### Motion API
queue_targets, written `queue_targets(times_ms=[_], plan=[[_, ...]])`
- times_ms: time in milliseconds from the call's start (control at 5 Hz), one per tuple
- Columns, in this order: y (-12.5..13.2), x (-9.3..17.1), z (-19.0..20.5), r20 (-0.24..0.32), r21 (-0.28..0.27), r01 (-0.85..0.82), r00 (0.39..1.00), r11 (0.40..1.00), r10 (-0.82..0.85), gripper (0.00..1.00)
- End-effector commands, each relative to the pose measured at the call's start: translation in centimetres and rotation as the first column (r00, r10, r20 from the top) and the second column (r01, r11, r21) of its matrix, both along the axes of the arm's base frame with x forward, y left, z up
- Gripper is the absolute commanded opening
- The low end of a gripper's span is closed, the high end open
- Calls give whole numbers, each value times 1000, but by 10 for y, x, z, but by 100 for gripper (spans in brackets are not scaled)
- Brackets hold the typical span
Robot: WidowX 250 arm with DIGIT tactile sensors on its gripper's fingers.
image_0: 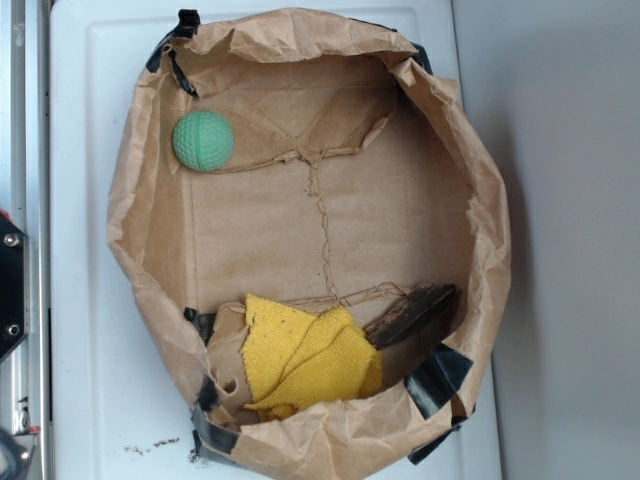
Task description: Grab the green ball.
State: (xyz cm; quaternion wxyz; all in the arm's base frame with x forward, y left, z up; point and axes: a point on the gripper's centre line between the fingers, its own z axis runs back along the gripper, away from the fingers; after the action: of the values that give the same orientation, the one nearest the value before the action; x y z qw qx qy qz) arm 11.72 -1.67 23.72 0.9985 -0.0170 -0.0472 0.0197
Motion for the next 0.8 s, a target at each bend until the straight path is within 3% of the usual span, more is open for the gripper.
queue_targets(times_ms=[0,200,400,600], plan=[[0,0,0,0,0,0,1000,1000,0,100],[15,50,-5,9,-2,8,1000,1000,-8,100],[34,100,-11,99,39,27,995,999,-31,100],[72,148,4,61,-55,-70,995,996,73,100]])
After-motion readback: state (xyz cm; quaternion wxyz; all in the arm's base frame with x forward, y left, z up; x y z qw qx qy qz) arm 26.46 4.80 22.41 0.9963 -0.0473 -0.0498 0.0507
